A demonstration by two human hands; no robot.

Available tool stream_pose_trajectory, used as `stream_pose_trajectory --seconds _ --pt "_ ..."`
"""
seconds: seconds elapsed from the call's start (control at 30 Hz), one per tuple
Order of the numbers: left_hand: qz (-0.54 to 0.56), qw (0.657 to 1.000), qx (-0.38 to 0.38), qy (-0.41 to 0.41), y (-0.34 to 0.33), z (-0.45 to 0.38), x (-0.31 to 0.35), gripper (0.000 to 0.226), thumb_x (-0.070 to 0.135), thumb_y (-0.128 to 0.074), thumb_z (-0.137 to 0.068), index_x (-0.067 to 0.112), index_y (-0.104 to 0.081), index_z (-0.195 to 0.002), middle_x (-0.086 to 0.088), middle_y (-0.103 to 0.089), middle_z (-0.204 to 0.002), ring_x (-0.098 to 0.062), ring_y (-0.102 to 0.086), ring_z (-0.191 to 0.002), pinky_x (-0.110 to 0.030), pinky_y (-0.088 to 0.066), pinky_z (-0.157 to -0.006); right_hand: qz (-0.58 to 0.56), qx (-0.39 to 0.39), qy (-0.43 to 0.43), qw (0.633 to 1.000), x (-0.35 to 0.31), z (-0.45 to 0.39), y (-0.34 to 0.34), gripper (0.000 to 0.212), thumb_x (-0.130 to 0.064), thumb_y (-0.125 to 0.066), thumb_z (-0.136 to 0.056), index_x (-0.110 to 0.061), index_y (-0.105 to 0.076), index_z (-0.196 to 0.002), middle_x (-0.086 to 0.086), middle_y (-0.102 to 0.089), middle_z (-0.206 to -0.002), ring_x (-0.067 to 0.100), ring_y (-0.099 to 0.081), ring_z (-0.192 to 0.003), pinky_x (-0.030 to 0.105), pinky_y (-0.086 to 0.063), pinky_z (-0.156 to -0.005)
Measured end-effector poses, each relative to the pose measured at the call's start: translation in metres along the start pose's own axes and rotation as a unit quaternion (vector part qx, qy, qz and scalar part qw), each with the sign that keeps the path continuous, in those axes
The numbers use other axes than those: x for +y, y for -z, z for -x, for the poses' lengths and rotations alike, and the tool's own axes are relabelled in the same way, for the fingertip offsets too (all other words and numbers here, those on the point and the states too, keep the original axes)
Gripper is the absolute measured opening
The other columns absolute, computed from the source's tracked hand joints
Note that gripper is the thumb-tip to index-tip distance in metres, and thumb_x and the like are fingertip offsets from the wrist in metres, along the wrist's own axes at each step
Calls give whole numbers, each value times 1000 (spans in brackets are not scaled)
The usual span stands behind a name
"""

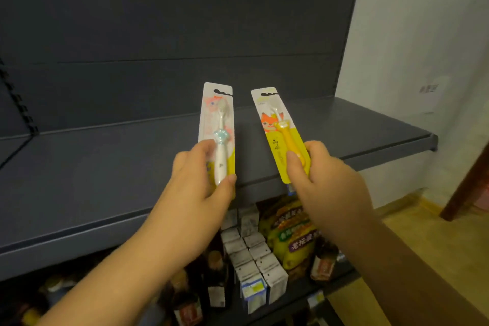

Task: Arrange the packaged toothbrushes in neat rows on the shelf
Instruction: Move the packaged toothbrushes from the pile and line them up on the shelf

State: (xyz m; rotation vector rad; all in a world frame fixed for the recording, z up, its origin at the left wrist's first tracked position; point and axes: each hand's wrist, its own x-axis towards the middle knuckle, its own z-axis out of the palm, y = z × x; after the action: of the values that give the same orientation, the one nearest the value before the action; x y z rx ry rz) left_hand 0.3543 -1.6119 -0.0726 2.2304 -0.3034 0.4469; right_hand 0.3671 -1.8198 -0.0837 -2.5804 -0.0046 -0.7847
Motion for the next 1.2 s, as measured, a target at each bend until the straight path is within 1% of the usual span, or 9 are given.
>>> stream_pose_trajectory --seconds 0.1,0.27,0.4,0.53,0.67,0.83,0.97,1.07,1.2 --pt "-27 999 7 14 -20 -22 18 44 37 -53 -93 34 -34 -133 7 -38 -116 1 -48 -88 -8 -34 -68 70 -23 11 997 19 -36 1 43 -56 -25 -98 -19 -46 -103 -1 -56 -71 26 -59 -66 41 -52 -65" --pt "-111 992 23 50 -49 -70 33 34 42 -53 -92 20 -44 -117 -3 -41 -109 -25 -54 -92 -40 -48 -80 158 -27 52 986 37 -88 -14 42 -55 -26 -100 -17 -43 -95 -3 -49 -65 20 -49 -56 33 -35 -51" --pt "-211 973 -1 94 -75 -106 32 47 48 -51 -92 12 -44 -122 -13 -44 -120 -38 -50 -108 -47 -44 -92 170 -43 62 983 47 -121 -31 41 -52 -31 -99 -14 -44 -92 3 -59 -78 25 -48 -64 33 -29 -54" --pt "-302 943 -63 124 -88 -128 22 61 59 -45 -91 14 -43 -132 -13 -47 -129 -37 -47 -117 -47 -37 -95 186 -86 76 976 53 -139 -43 43 -54 -32 -97 -16 -51 -91 6 -65 -89 27 -58 -78 33 -33 -60" --pt "-392 910 -88 101 -88 -137 8 65 74 -26 -86 25 -53 -120 -8 -52 -124 -33 -43 -118 -47 -30 -95 166 -91 66 980 63 -144 -49 45 -60 -36 -92 -19 -55 -92 1 -61 -80 23 -51 -70 31 -35 -58" --pt "-346 937 -27 38 -88 -137 -2 57 70 -30 -86 35 -55 -124 1 -47 -118 -25 -39 -116 -41 -28 -95 121 -81 96 985 68 -144 -55 37 -57 -43 -92 -23 -56 -100 -4 -58 -78 19 -52 -70 31 -36 -56" --pt "-337 938 -72 -33 -90 -140 -3 52 57 -41 -91 39 -42 -140 8 -41 -136 -20 -33 -126 -39 -24 -102 104 -97 104 984 71 -147 -56 27 -47 -43 -93 -25 -59 -92 -6 -56 -72 15 -54 -65 28 -34 -52" --pt "-334 937 -103 -19 -92 -143 -6 51 56 -37 -94 39 -40 -142 7 -34 -149 -20 -28 -134 -40 -21 -107 110 -94 96 985 72 -147 -56 25 -44 -42 -94 -25 -56 -91 -5 -56 -74 16 -53 -66 29 -34 -53" --pt "-341 934 -108 -9 -93 -144 -9 53 64 -32 -92 42 -40 -140 7 -37 -147 -20 -31 -133 -39 -23 -106 117 -86 83 986 73 -148 -57 23 -44 -41 -94 -25 -53 -92 -4 -55 -74 15 -51 -65 28 -30 -51"
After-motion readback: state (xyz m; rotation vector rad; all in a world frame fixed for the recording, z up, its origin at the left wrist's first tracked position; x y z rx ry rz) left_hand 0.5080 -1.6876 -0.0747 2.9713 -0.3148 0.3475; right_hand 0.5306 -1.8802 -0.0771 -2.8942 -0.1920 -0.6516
